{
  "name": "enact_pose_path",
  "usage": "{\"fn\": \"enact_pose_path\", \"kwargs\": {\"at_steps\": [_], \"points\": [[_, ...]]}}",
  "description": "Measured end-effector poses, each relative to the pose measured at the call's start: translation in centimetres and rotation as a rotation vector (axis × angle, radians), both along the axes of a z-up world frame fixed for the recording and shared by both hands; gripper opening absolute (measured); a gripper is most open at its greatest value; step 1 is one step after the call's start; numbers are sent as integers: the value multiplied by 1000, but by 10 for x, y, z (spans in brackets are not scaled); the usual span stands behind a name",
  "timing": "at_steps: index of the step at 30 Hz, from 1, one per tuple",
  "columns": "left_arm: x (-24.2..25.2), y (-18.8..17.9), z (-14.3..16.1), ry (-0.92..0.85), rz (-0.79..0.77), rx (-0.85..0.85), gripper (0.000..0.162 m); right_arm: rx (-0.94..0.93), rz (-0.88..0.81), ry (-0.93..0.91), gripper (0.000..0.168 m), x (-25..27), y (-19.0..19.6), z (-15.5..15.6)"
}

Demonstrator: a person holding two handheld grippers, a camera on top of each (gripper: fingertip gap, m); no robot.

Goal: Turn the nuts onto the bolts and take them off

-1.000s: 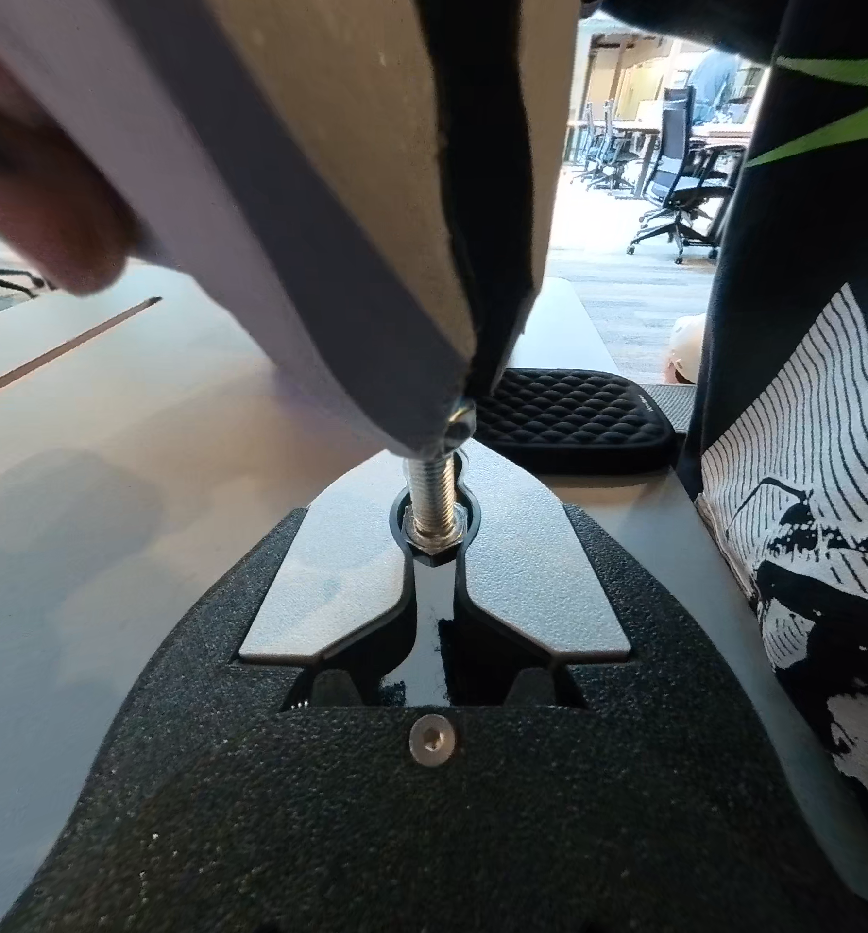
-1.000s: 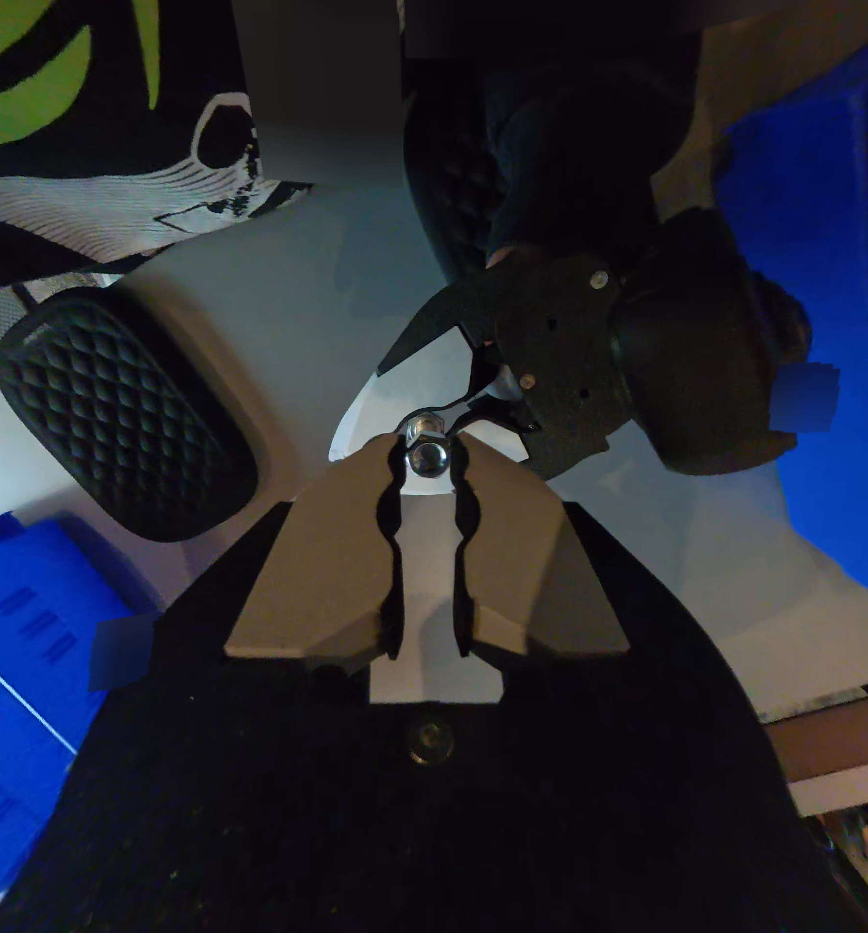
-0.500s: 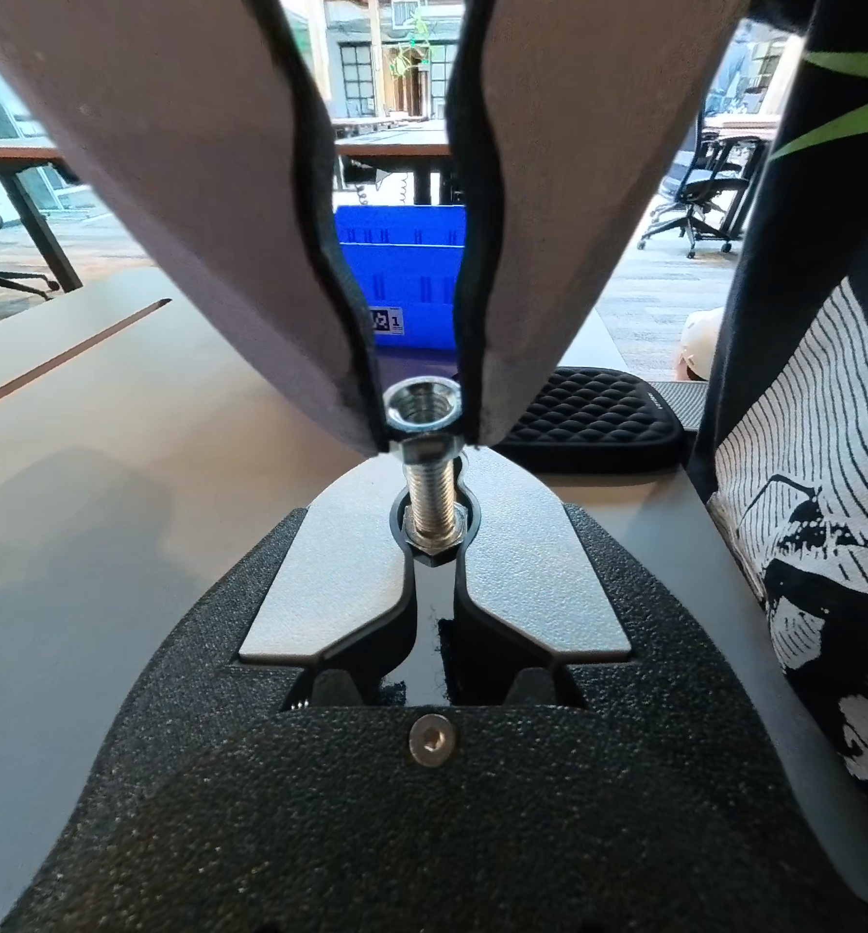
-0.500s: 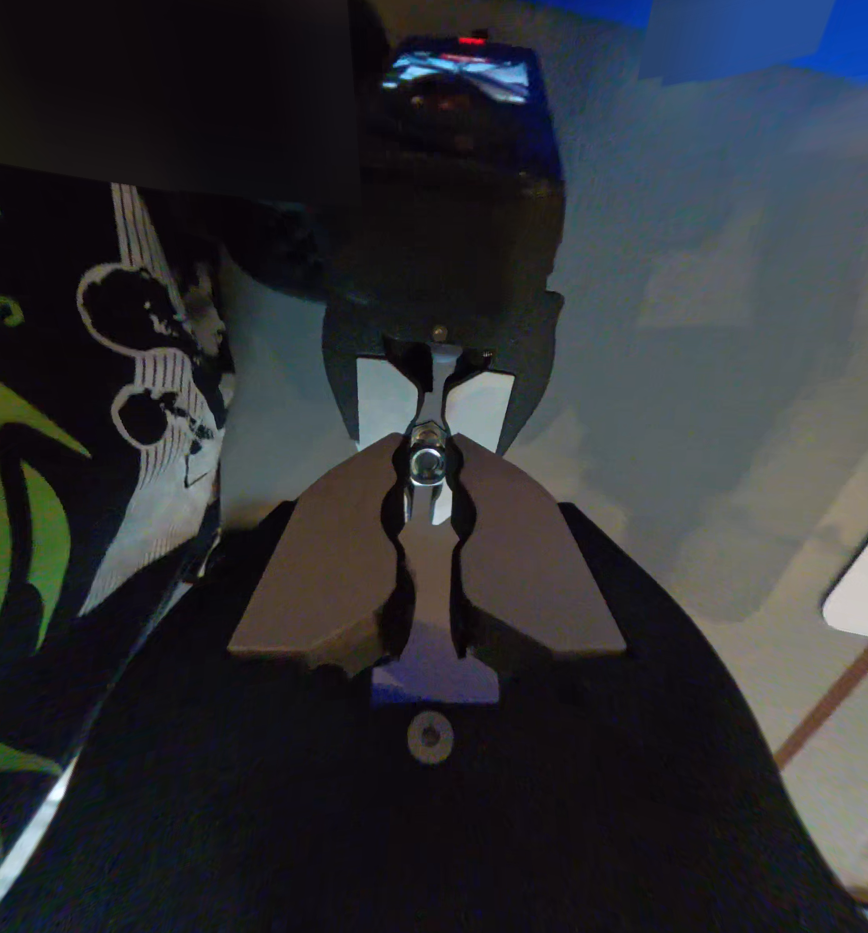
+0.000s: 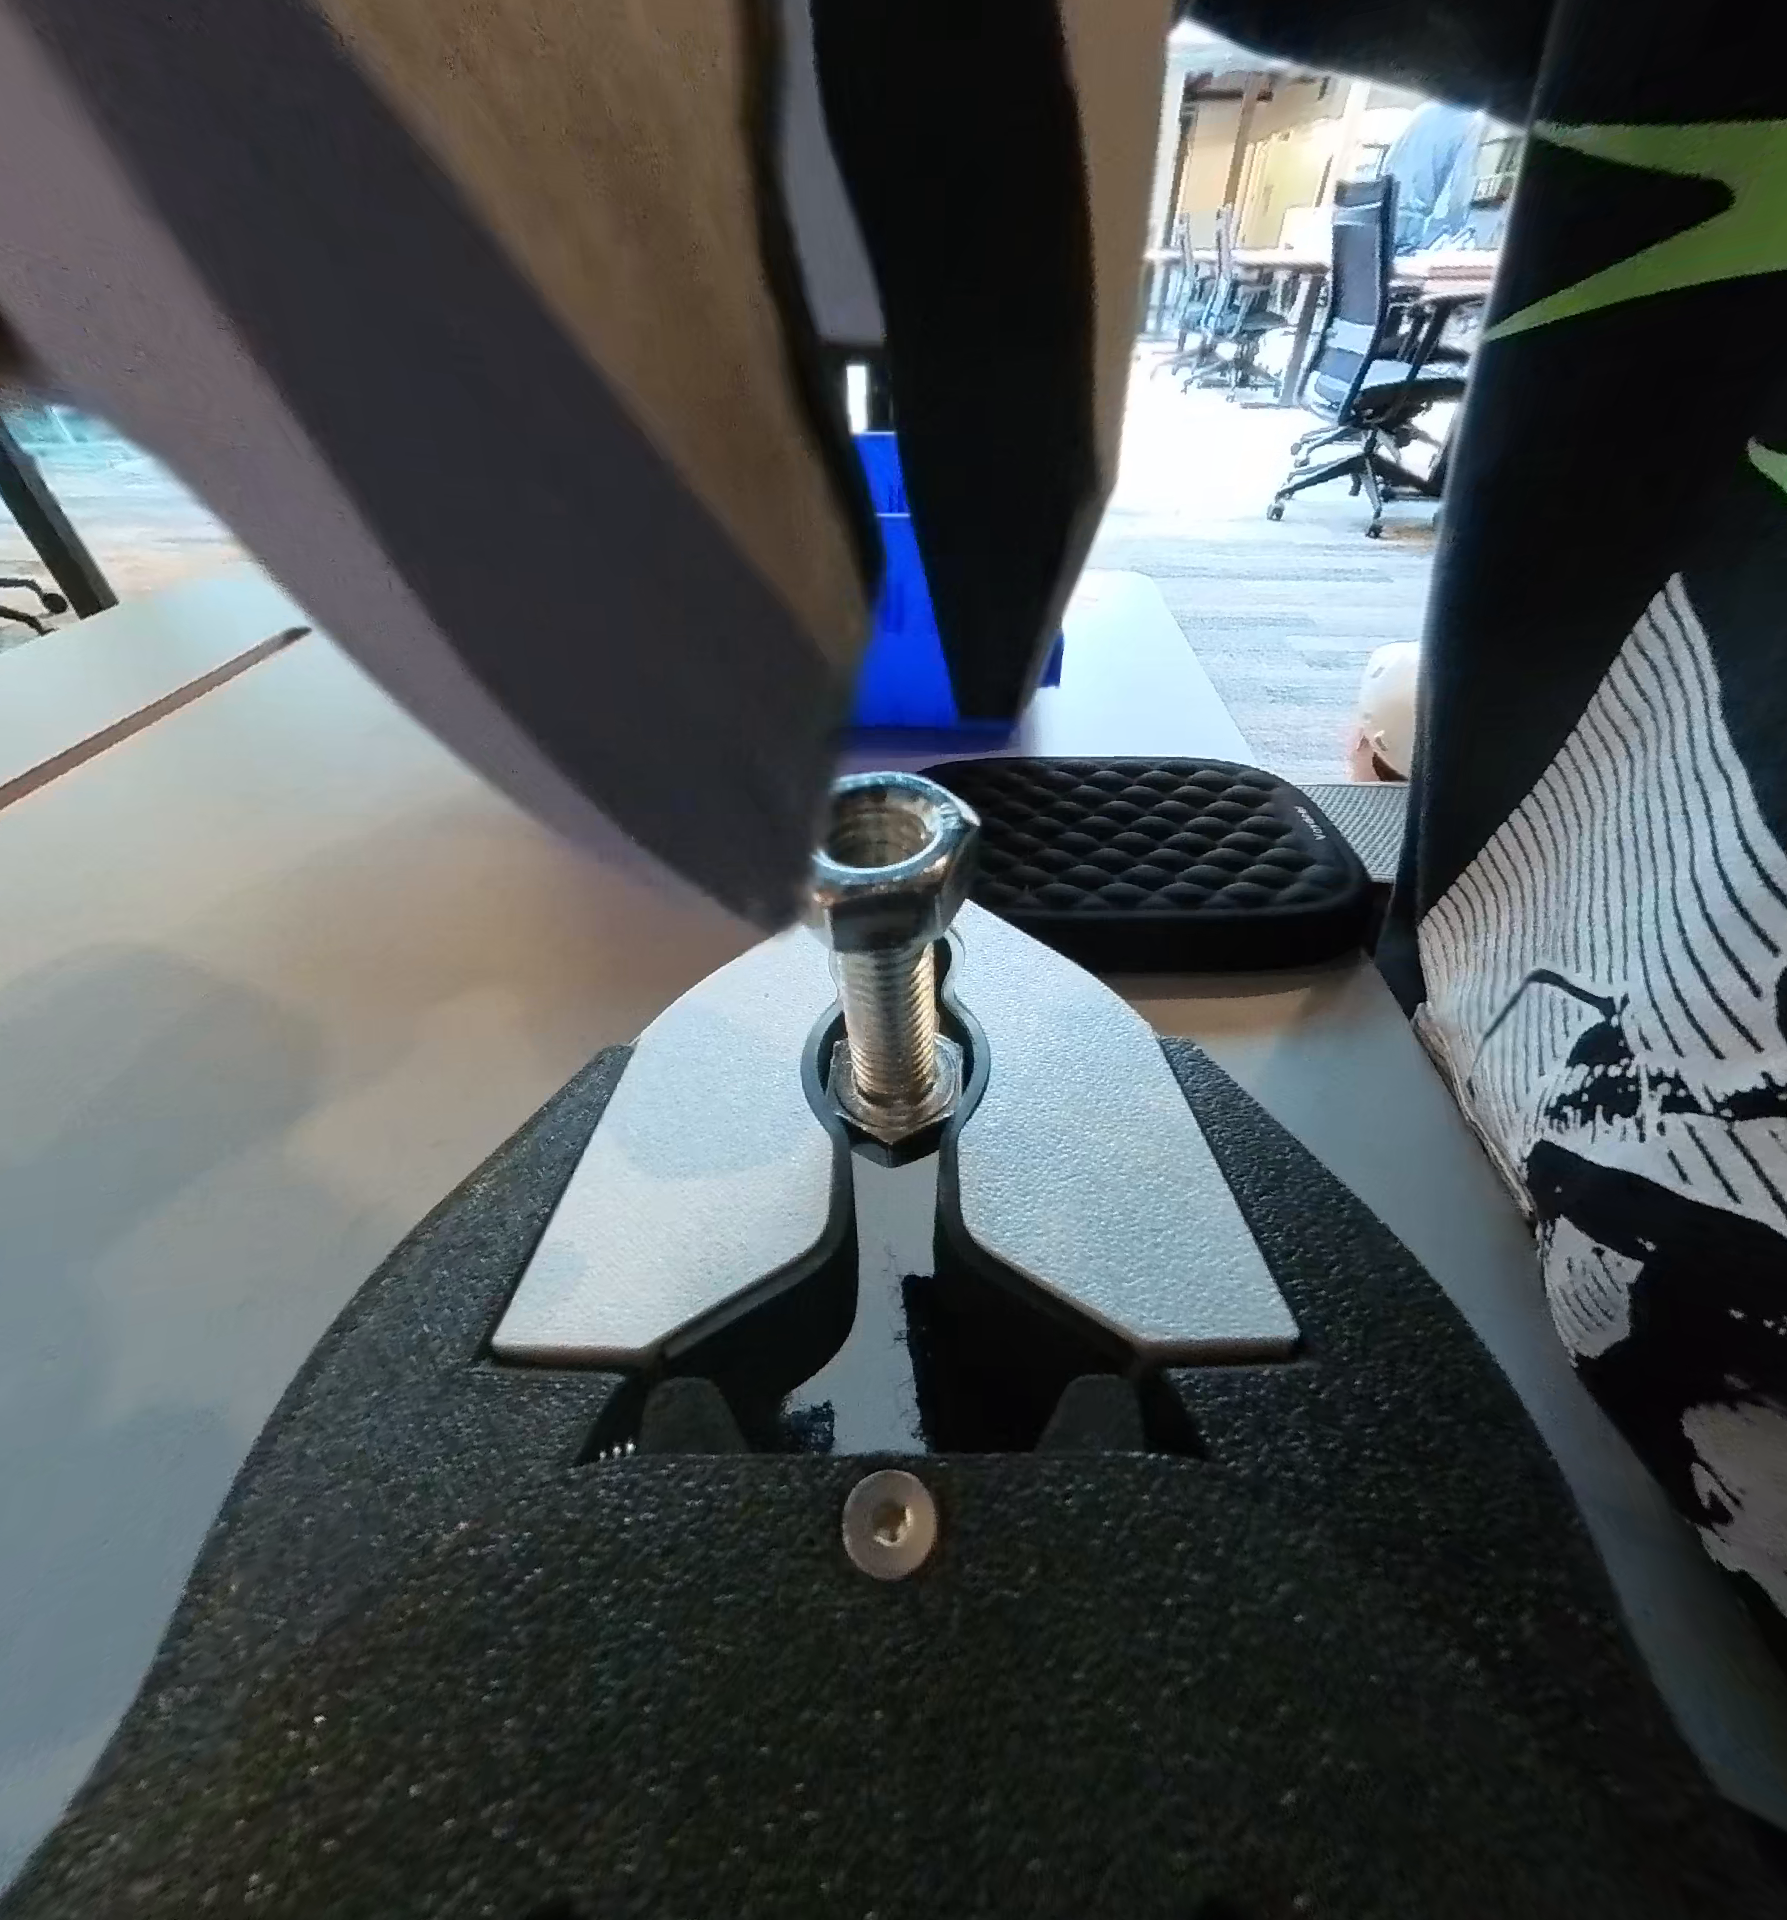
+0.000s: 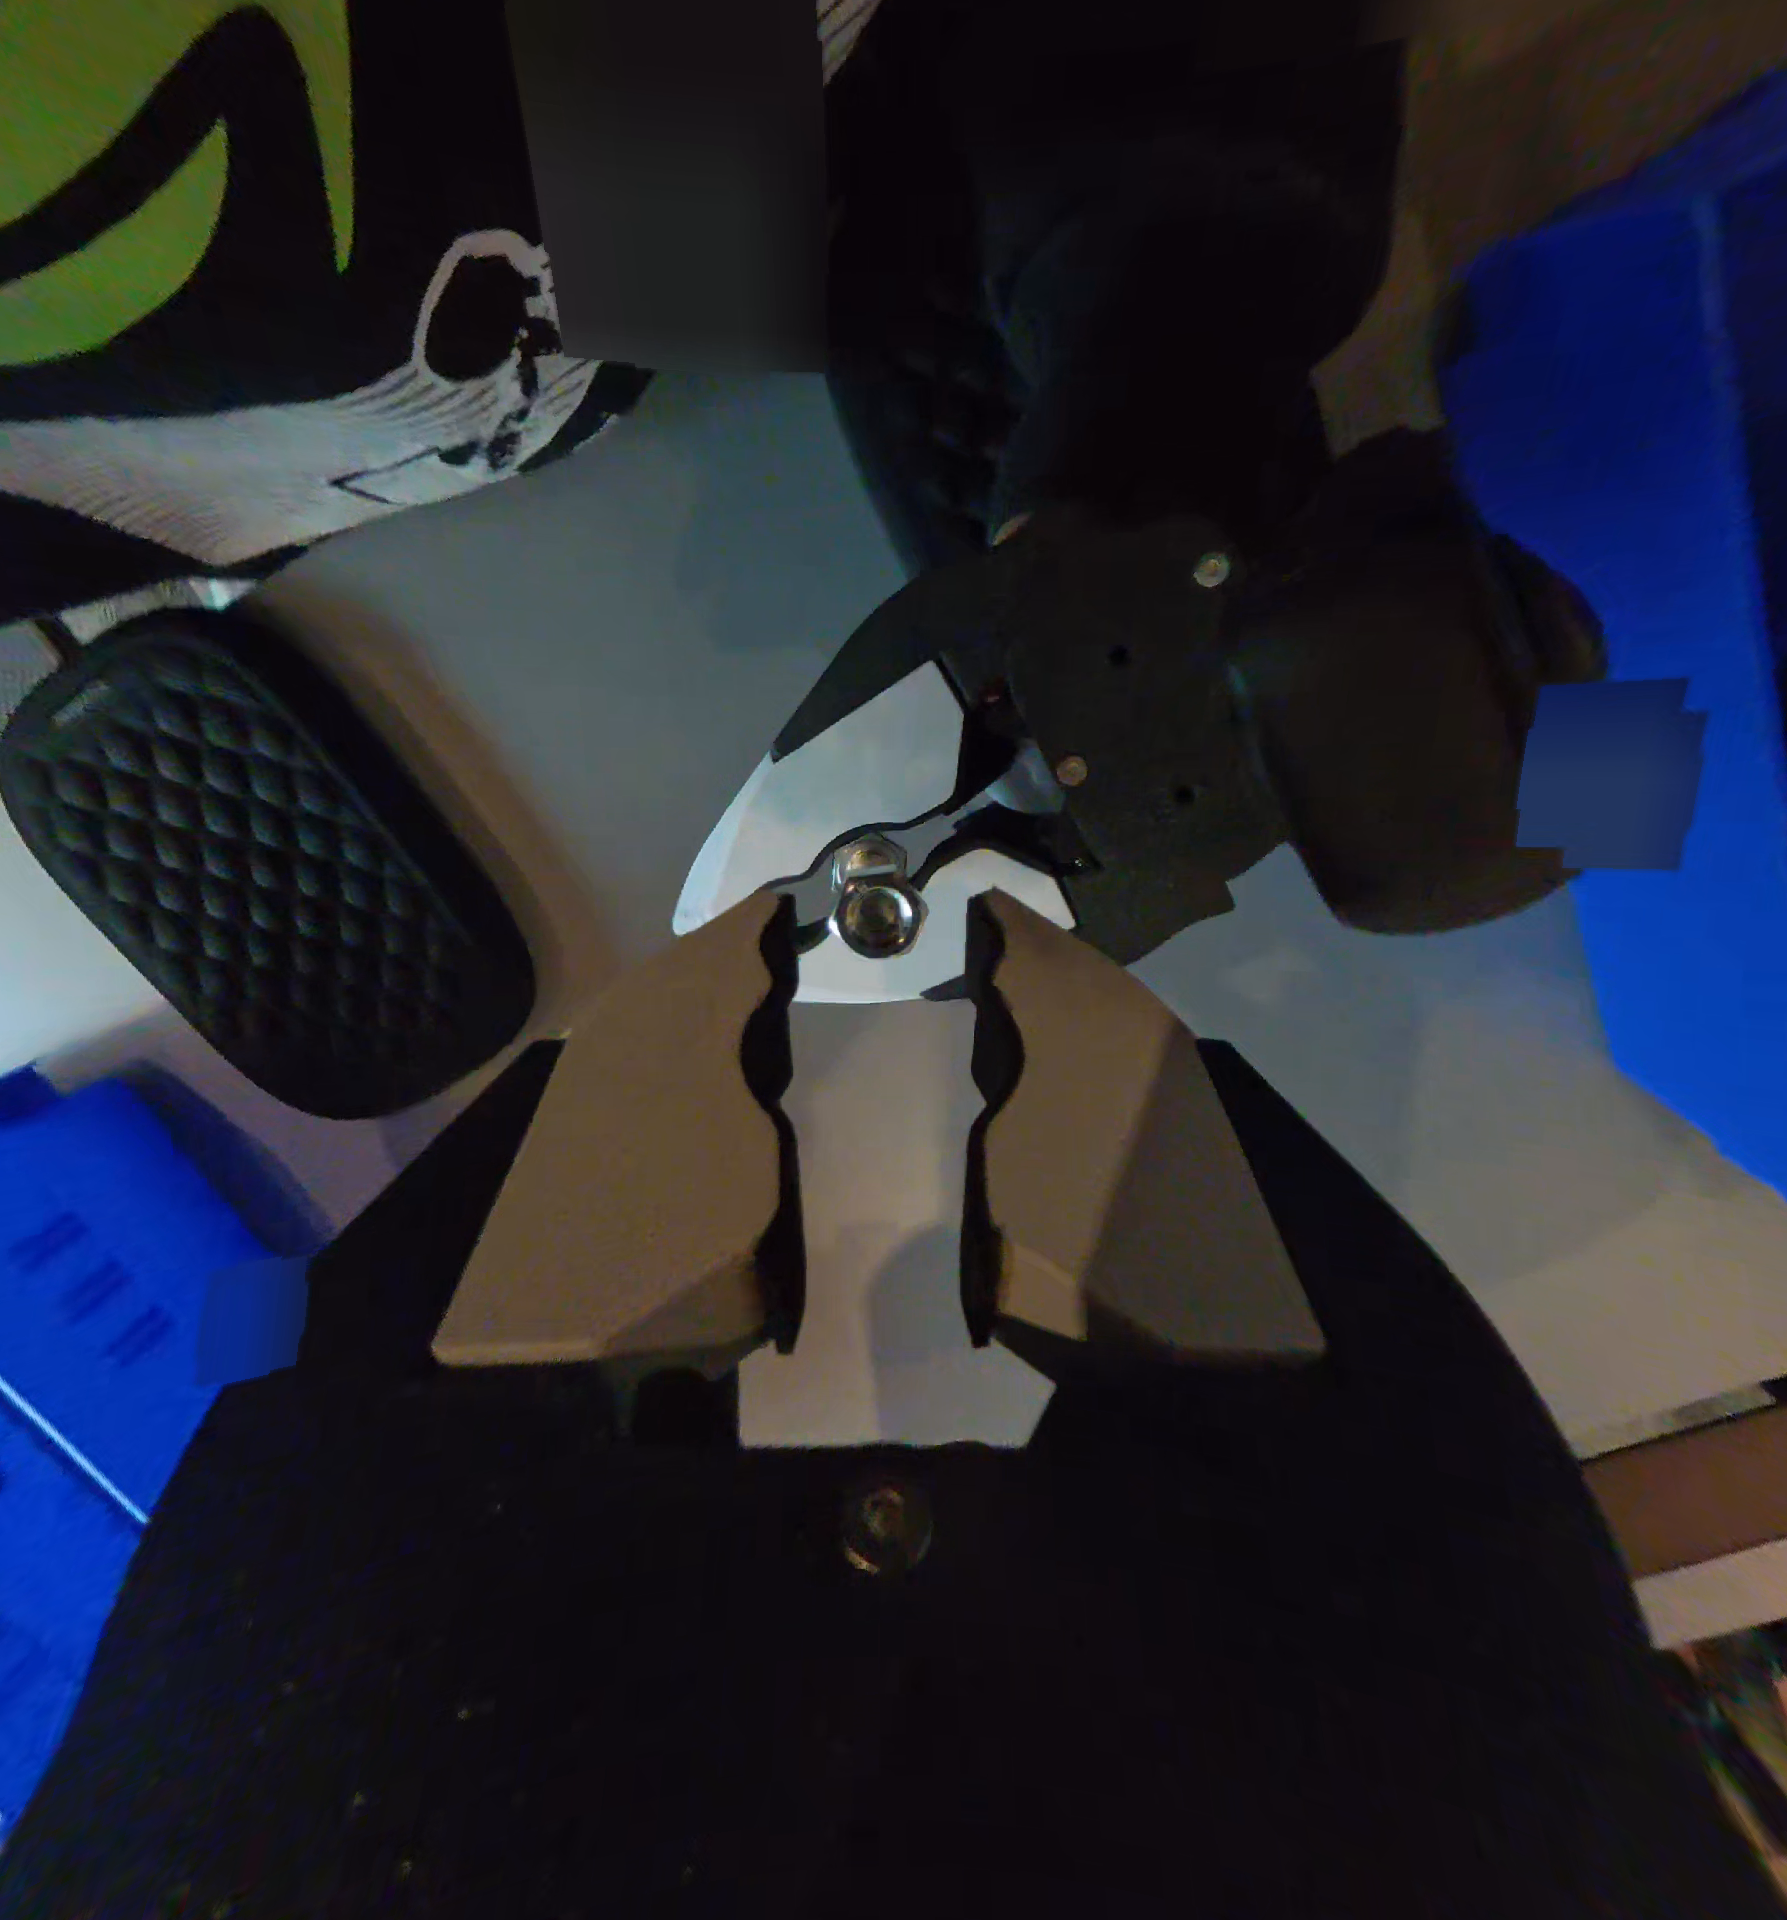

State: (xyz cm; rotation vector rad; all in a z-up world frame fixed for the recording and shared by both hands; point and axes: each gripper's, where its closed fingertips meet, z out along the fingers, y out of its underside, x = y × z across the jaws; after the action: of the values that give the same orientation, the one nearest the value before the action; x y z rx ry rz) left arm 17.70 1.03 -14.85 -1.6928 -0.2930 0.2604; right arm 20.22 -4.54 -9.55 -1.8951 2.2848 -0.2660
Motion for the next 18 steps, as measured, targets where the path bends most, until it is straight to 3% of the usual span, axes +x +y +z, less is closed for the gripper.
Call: {"fn": "enact_pose_path", "kwargs": {"at_steps": [4, 7, 12, 16, 18], "points": [[1, 1, -1, 3, -6, -7, 10, 21, 31, 57, 19, -3, 2, -9], [1, 0, 0, 5, 0, -3, 10, 22, -84, 54, 18, -4, 2, -9], [-1, 0, -1, 10, 14, -14, 10, 39, -455, 67, 18, -4, 3, -10], [-1, 0, -1, 10, 22, -15, 10, 65, -908, -5, 18, -4, 1, -11], [-1, 0, -1, 12, 20, -17, 10, 54, -997, -44, 18, -3, 2, -11]]}}
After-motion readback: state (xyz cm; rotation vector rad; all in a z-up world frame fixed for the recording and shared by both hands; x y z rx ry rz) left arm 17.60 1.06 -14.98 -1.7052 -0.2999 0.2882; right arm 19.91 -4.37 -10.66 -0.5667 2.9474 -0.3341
